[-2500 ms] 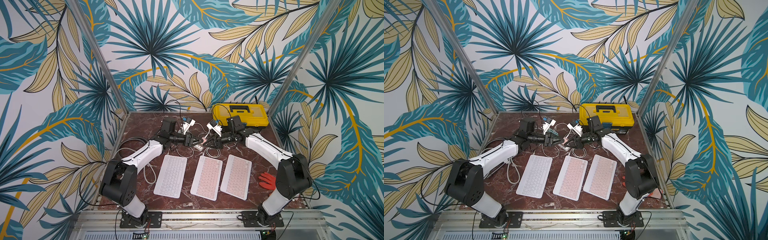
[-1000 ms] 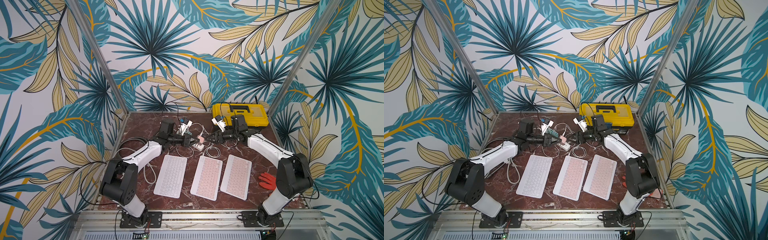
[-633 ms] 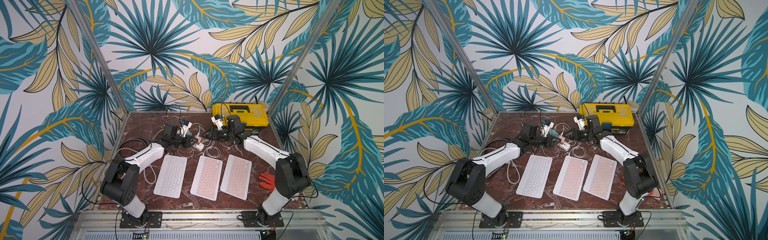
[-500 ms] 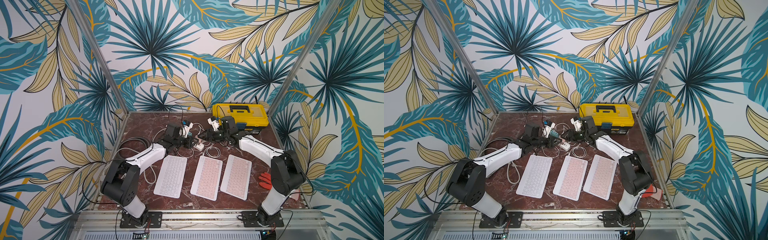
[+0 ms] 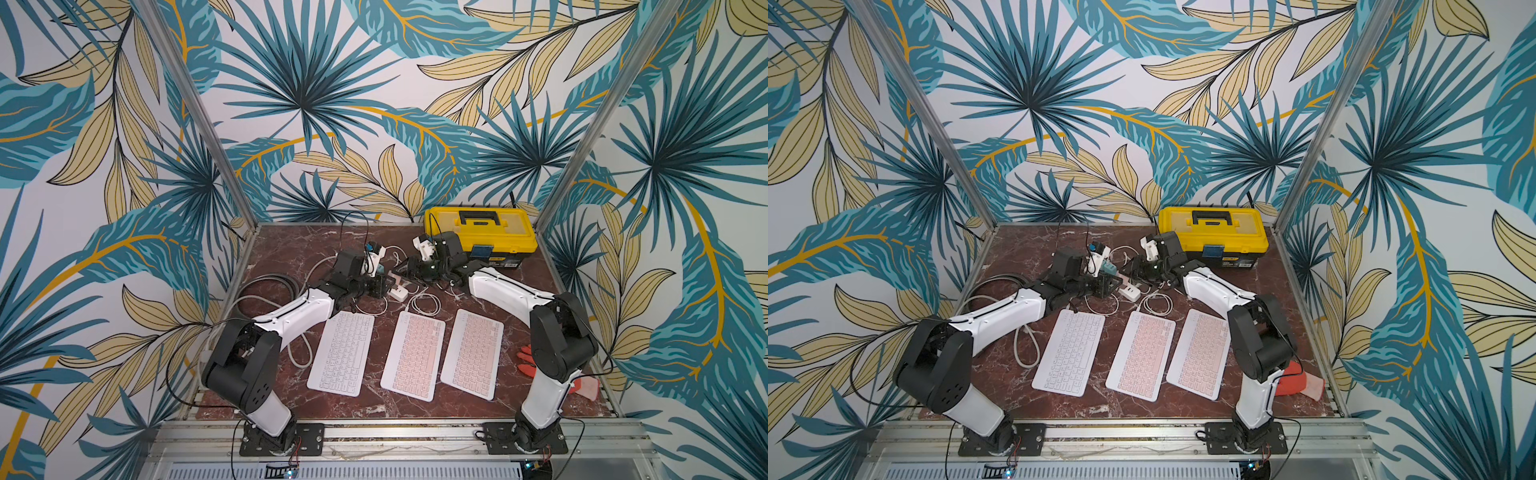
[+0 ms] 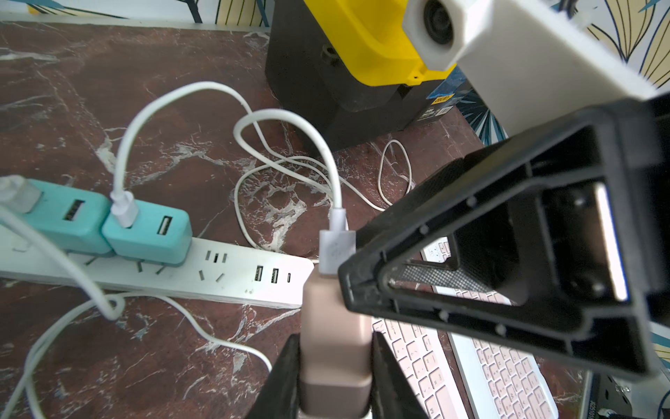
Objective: Unplug the wireless keyboard
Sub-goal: Remove the power cord from the plug.
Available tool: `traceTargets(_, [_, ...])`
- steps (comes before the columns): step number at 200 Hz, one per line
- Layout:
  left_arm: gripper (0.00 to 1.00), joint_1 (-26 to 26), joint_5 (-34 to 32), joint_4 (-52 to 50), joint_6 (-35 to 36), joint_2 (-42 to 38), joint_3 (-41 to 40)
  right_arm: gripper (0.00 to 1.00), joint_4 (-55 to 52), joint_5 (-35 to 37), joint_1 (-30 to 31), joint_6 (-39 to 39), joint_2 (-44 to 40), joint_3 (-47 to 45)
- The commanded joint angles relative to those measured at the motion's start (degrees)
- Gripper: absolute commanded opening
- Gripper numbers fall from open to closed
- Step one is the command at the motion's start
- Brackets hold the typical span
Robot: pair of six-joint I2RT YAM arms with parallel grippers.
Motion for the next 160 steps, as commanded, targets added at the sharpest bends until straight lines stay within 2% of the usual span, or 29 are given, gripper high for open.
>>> traceTargets(1, [0.00, -0.94, 1.19, 0.26, 1.14, 0.34, -0.89, 0.41, 0.45, 2.50, -0.04, 1.06, 1.62, 1.48])
traceTargets(25, [0.00, -0.95, 1.44, 0.20, 1.48, 0.06, -1.32, 0.40, 0.64, 3.07, -0.10, 1.11, 1.96, 1.56])
traceTargets(52, [0.00, -0.94, 1.32, 0.27, 1.61, -0.40, -2.05, 0.54, -1.17, 4.96, -0.28, -1.38, 1.37, 1.71])
traceTargets(83, [0.00, -1.01, 1.48, 0.27, 1.55, -0.36, -2.12, 0.56, -1.86, 3.77, -0.26, -2.71, 1.45, 2.13])
traceTargets(122, [0.00, -0.94, 0.83, 0.35, 1.46, -0.62, -2.25, 0.50, -2.61, 1.71, 0.29, -1.52, 2.43, 2.83])
traceTargets(160, [0.00, -0.94, 0.74, 0.27, 1.37, -0.47, -2.09, 0.37, 0.21, 0.94, 1.11, 1.38, 3.14, 1.24])
